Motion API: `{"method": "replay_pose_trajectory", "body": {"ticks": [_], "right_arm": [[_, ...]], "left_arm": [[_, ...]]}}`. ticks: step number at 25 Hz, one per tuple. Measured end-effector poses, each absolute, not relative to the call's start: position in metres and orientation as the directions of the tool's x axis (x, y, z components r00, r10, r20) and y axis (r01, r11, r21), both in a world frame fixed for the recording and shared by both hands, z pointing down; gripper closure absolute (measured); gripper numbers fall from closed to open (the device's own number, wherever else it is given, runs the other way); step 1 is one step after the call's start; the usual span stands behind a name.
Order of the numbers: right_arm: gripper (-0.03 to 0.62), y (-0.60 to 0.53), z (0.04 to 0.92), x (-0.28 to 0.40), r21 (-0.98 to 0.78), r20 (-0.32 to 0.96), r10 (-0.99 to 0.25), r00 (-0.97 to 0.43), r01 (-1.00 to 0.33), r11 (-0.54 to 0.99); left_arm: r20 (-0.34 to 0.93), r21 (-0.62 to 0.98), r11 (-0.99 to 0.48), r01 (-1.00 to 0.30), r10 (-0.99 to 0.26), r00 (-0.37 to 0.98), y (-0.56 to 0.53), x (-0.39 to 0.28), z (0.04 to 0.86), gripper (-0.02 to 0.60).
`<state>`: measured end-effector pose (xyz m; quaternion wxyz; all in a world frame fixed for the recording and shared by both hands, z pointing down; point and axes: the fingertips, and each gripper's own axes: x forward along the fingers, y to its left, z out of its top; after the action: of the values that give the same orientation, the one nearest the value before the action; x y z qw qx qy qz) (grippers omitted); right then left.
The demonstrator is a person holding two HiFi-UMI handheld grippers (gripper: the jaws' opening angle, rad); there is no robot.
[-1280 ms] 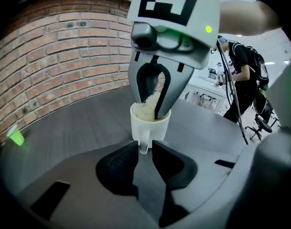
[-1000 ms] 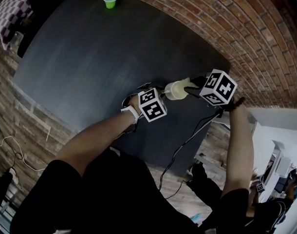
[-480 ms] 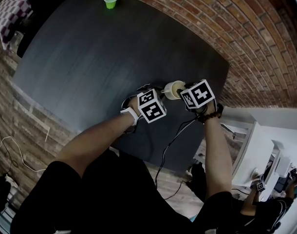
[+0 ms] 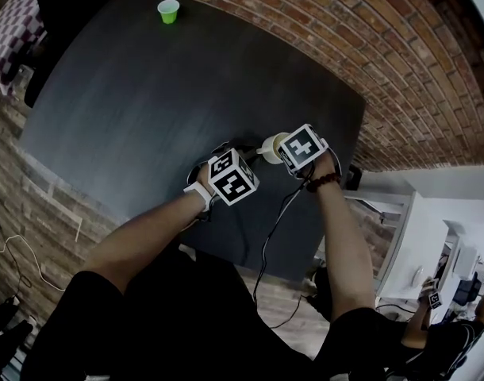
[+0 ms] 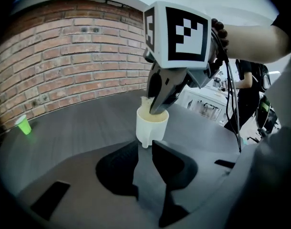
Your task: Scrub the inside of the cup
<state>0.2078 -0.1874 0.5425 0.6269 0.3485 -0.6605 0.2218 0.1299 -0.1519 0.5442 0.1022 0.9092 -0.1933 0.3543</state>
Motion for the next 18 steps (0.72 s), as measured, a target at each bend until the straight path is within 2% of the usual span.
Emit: {"method": "replay_pose_trajectory", "body": {"ticks": [5, 9, 13, 18], "right_arm": [[0.503, -0.18, 0.479, 0.226, 0.254, 0.933, -0.358, 0.027, -0.753, 0.607], [0.503, -0.167, 0.429, 0.256, 0.348, 0.84, -0.541, 0.047, -0.811, 0.47], [0.503, -0.14, 0.387, 0.275, 0.204, 0.71, -0.702, -0.059, -0.937, 0.285], [0.503, -0.099, 0.343, 0.276, -0.004, 0.44, -0.883, -0.163, -0.984, 0.18]], "left_arm": [[0.679, -0.072, -0.934, -0.349, -0.302, 0.669, -0.142, 0.108, 0.534, 0.48], [0.655, -0.117, -0.929, -0.352, -0.339, 0.675, -0.137, 0.086, 0.518, 0.48], [0.58, -0.109, -0.893, -0.437, -0.414, 0.701, -0.138, 0.067, 0.474, 0.48], [0.476, -0.15, -0.834, -0.531, -0.531, 0.701, -0.138, 0.043, 0.412, 0.48]]}}
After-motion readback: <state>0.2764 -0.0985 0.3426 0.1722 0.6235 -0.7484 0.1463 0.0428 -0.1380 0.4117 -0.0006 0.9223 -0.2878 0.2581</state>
